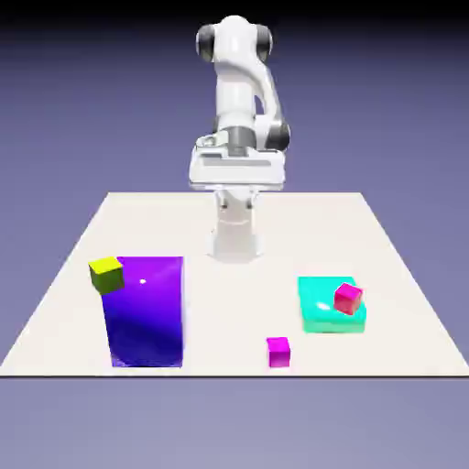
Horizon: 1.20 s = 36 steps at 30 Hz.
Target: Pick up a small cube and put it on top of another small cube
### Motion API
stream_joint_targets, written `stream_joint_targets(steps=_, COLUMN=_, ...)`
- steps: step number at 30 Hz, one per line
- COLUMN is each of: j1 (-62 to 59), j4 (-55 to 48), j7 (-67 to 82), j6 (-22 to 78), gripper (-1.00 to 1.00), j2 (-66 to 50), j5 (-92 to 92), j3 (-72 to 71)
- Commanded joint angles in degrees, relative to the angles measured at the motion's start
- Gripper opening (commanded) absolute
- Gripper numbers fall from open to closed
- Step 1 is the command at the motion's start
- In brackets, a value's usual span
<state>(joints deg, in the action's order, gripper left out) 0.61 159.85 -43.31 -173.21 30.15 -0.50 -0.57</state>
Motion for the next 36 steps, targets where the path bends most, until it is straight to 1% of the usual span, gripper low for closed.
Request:
stream_joint_targets(steps=1, j1=-0.1, j4=-1.0, j7=-0.7, j6=0.7, gripper=0.00, j2=-2.1, j5=-0.4, j3=-0.5)
stream_joint_targets(steps=23, j1=-1.6, j4=-22.0, j7=-16.3, j6=15.1, gripper=0.00, j2=-47.8, j5=-9.6, j3=-10.9)
stream_joint_targets(steps=25, j1=-1.6, j4=-22.0, j7=-16.3, j6=15.1, gripper=0.00, j2=-47.8, j5=-9.6, j3=-10.9)
stream_joint_targets(steps=31, j1=2.6, j4=-25.1, j7=-19.5, j6=7.0, gripper=0.00, j2=-58.9, j5=-13.6, j3=-5.8)
stream_joint_targets(steps=32, j1=2.6, j4=-25.1, j7=-19.5, j6=7.0, gripper=-1.00, j2=-58.9, j5=-13.6, j3=-5.8)
stream_joint_targets(steps=33, j1=2.6, j4=-25.1, j7=-19.5, j6=7.0, gripper=-1.00, j2=-58.9, j5=-13.6, j3=-5.8)
stream_joint_targets(steps=36, j1=0.3, j4=-23.4, j7=-17.7, j6=11.5, gripper=-1.00, j2=-52.7, j5=-11.3, j3=-8.7)
